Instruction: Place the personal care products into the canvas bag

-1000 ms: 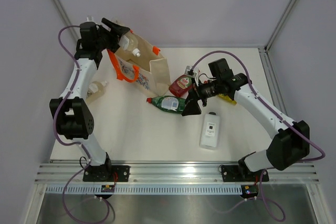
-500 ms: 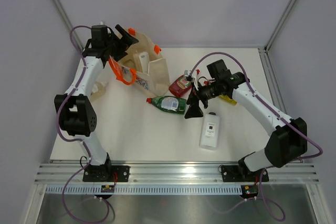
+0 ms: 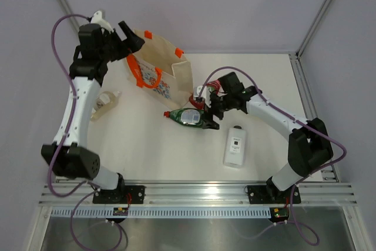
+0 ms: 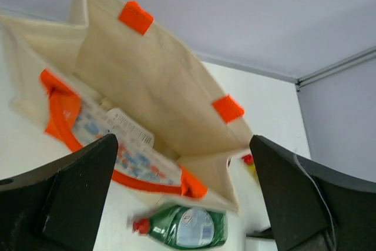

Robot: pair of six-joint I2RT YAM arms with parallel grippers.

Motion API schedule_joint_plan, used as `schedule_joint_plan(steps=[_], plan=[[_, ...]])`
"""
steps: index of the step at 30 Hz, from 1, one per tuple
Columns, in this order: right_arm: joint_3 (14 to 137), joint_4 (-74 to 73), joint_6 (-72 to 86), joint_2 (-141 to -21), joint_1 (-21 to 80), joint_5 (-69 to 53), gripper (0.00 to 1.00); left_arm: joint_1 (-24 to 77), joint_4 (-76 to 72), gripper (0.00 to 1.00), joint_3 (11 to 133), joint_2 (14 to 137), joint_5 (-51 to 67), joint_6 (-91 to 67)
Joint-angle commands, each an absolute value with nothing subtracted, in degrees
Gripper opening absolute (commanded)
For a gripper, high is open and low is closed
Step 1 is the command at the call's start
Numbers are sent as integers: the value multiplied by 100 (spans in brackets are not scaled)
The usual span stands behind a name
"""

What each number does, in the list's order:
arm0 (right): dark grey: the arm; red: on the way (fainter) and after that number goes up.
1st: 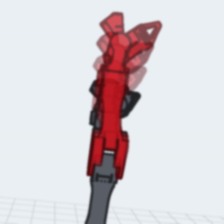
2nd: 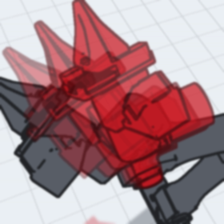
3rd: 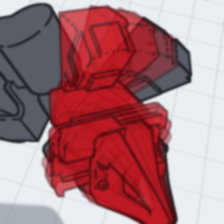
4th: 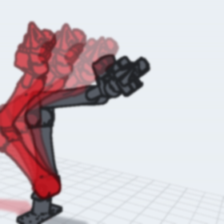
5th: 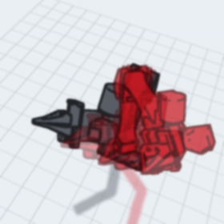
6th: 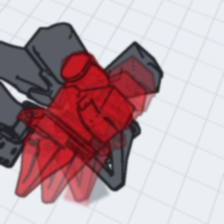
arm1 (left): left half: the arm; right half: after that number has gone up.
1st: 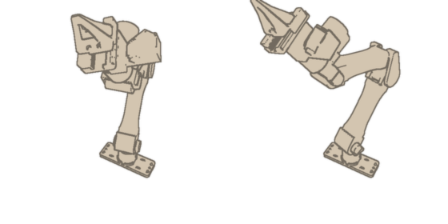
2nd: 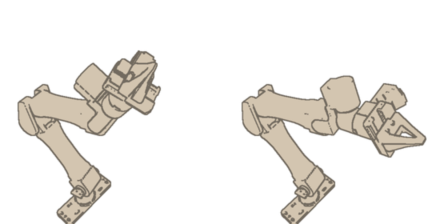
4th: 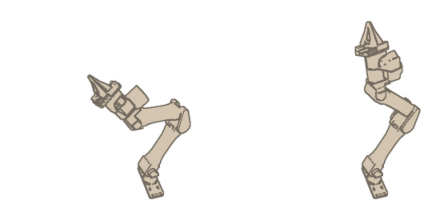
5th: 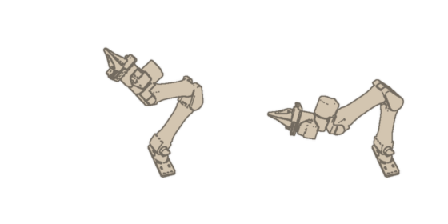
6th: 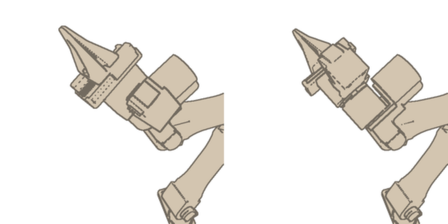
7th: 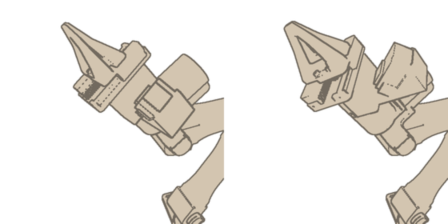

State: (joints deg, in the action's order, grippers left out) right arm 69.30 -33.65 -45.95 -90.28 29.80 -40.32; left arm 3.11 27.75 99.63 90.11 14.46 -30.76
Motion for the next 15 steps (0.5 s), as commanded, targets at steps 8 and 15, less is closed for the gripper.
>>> schedule_joint_plan(steps=[8, 15], plan=[[7397, -1793, -4624, -10343, 3770, -2489, 100, 62, 3506, 99, 6429, 5407, 581, -2452], [7989, -1898, -4570, -11284, 4034, -1899, 99, 53, 3647, 99, 5179, 4026, 334, -3163]])
